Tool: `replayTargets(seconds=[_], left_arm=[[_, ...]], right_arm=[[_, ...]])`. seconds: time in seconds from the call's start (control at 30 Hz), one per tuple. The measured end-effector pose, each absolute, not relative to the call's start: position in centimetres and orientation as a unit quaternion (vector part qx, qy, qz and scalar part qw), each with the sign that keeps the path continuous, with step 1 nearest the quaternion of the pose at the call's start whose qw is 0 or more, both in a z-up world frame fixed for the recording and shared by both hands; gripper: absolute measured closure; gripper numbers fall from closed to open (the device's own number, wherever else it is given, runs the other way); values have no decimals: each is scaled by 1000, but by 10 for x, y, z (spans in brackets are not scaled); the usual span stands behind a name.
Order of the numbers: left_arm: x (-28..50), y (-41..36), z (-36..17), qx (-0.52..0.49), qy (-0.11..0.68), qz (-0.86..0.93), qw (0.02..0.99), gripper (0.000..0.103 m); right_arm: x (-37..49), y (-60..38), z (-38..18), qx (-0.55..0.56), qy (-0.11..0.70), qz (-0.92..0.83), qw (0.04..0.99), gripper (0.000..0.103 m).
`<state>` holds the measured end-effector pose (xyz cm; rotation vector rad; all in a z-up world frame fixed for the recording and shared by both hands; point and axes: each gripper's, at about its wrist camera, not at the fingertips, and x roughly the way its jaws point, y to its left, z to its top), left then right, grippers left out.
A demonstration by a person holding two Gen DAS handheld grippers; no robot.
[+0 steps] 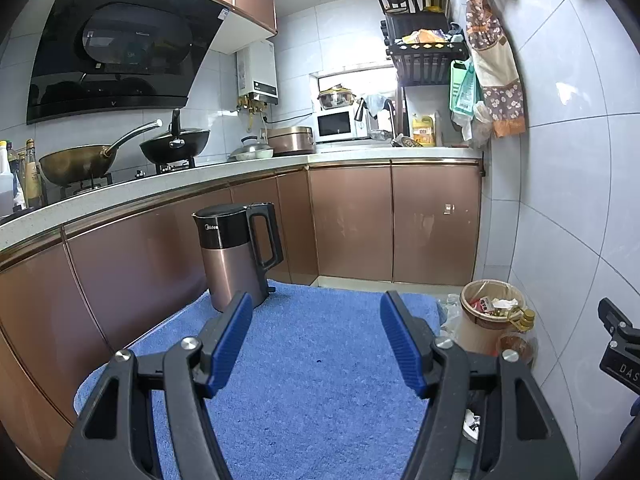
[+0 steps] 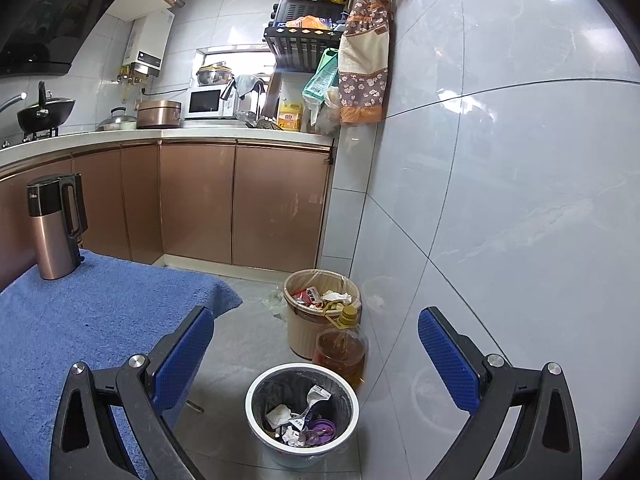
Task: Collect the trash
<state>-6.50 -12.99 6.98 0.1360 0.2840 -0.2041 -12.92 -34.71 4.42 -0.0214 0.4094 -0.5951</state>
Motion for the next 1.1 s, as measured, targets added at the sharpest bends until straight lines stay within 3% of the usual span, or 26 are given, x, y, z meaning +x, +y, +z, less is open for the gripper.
replayTargets(seconds=[1.1], left_arm=[[-57,-119,56,55,181,-104,976,38]], right_arm=[[-118,-338,34,-21,212,-285,935,0]])
